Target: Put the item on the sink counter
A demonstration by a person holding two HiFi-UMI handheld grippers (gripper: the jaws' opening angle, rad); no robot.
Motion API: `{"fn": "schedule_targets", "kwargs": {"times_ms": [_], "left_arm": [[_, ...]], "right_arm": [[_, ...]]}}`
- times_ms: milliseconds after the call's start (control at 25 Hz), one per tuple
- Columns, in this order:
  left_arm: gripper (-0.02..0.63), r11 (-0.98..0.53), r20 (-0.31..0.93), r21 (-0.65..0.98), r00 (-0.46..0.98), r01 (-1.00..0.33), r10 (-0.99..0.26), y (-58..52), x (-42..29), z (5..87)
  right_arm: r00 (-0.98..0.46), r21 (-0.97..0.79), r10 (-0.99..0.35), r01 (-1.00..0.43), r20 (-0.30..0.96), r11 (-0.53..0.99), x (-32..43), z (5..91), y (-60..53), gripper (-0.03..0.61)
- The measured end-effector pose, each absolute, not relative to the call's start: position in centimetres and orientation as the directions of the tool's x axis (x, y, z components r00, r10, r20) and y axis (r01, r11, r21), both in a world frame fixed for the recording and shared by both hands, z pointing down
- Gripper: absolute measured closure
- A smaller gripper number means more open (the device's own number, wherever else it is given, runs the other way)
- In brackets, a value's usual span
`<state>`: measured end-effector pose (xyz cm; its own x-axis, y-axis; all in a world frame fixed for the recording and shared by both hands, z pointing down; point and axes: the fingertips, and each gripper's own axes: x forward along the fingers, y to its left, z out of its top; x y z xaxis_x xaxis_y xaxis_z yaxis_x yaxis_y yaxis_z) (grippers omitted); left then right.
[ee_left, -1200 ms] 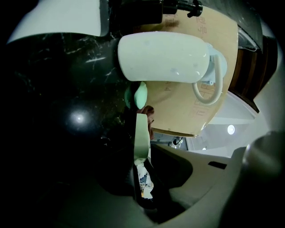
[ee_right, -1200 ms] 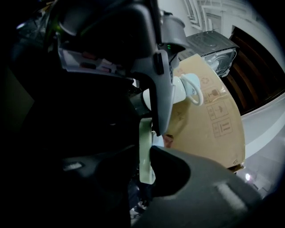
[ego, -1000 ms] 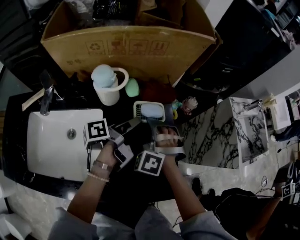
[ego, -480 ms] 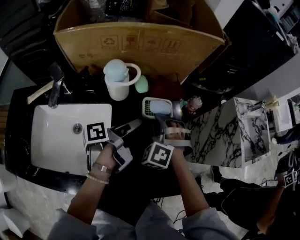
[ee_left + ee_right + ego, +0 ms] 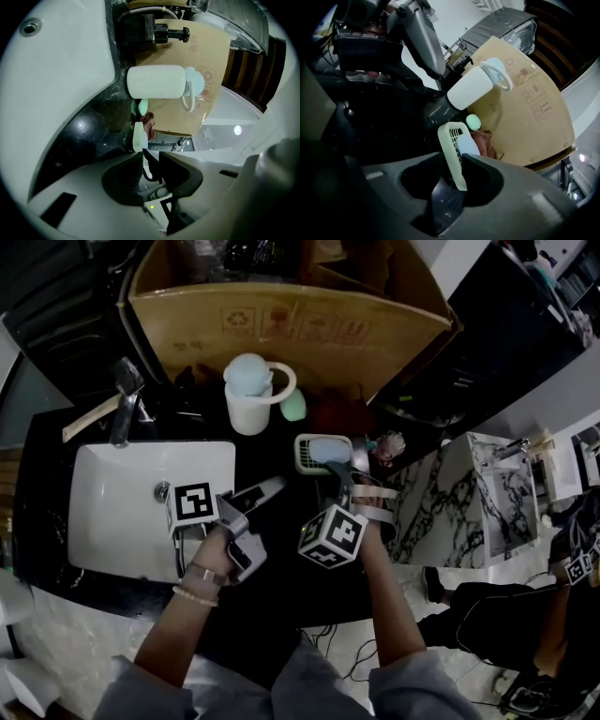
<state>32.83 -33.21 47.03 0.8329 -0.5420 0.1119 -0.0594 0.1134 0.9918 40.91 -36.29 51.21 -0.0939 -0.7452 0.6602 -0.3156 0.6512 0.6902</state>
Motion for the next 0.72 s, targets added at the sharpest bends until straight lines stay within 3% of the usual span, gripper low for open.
{"fn": "schedule_targets", "kwargs": {"times_ms": [480, 720], "left_arm": [[0.509, 0.087, 0.033, 0.996, 0.854, 0.015, -0.519, -30.9, 31.4, 44.3], [0.509, 0.067, 0.025, 0.998, 0.852, 0.012, -0.523, -30.1, 29.8, 43.7]], "right_arm": [[-0.08, 0.623, -0.719, -0.44, 0.69, 0.647, 40.8, 50.5, -34.6, 0.433], [-0.086, 0.65, -0.769, -0.481, 0.633, 0.589, 39.6, 48.9, -33.9, 0.434]]}}
